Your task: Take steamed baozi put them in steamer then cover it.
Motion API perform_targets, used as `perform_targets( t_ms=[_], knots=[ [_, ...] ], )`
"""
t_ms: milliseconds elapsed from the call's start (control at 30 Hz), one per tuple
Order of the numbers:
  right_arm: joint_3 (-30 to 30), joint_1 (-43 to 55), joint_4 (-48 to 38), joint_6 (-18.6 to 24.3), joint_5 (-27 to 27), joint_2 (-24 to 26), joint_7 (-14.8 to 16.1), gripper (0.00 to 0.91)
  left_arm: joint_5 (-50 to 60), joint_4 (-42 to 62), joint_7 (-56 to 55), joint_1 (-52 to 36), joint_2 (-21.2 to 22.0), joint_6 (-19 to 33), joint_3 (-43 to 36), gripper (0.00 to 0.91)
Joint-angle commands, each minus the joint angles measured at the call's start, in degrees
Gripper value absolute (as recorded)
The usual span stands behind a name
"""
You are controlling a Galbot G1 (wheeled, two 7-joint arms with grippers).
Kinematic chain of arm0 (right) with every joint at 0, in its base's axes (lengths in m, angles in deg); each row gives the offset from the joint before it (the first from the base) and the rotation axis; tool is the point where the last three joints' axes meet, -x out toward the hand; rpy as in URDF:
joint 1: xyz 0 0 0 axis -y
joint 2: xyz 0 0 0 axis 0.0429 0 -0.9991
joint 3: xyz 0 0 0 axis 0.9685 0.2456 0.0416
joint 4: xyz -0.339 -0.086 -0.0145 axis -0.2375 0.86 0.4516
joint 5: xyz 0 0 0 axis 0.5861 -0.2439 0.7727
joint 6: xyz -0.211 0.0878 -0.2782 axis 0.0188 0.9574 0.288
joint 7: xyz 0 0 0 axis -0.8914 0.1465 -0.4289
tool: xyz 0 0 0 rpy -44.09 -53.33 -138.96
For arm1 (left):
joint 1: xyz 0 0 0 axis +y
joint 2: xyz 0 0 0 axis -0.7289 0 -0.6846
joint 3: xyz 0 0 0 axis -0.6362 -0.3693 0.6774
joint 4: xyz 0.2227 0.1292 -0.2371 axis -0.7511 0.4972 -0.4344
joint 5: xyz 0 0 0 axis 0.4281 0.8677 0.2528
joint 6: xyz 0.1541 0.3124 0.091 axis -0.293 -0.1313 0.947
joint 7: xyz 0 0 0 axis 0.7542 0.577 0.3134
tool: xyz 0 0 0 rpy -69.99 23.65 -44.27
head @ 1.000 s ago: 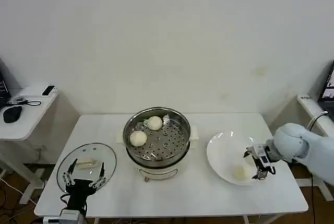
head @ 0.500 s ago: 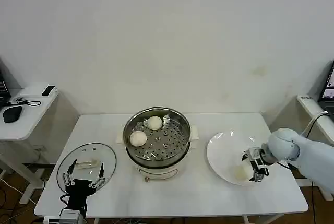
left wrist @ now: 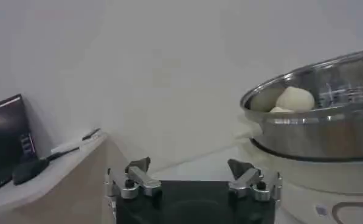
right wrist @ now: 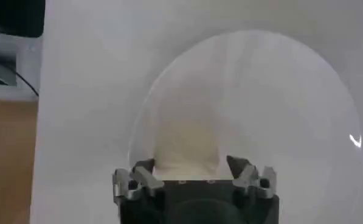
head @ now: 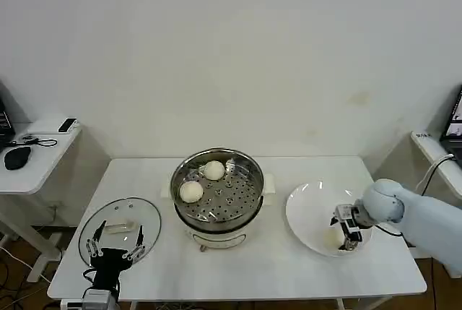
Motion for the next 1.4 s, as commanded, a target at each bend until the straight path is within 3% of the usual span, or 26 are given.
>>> perform_targets(
  t_ms=[33,300,700,933,1167,1400],
  knots=[
    [0.15,-0.18,-0.55,-1.41,-1.01,-0.54,0.11,0.675,-0.01,-0.03,-0.02,0.02,-0.01,-0.01,0.00,0.907],
    [1.66,3.65,1.52,-2.55,-1.91,1.26,1.58,0.665,-0.04,-0.64,-0.05,0.23,0.09,-0.01,0.03,0.907],
    [0.18,17.20,-0.45,0.47,-5.21,-0.12,4.14,0.675,-0.06,-0.82,-0.02,0.16,-0.11,0.03,-0.16,0.907],
    [6.13,30.46,-2.90,1.11,-8.40,-6.32,5.59,0.675,-0.20,-1.05,0.01,0.10,-0.31,0.05,-0.12,0.907],
    [15.20,43.73,-5.73,2.02,-13.23,-17.93,5.44,0.675,-0.24,-0.94,0.02,-0.16,-0.40,0.07,0.20,0.907],
    [16.35,44.44,-7.14,3.26,-15.09,-27.98,3.84,0.675,-0.71,-0.78,0.00,-0.24,-0.68,0.01,1.40,0.907]
  ],
)
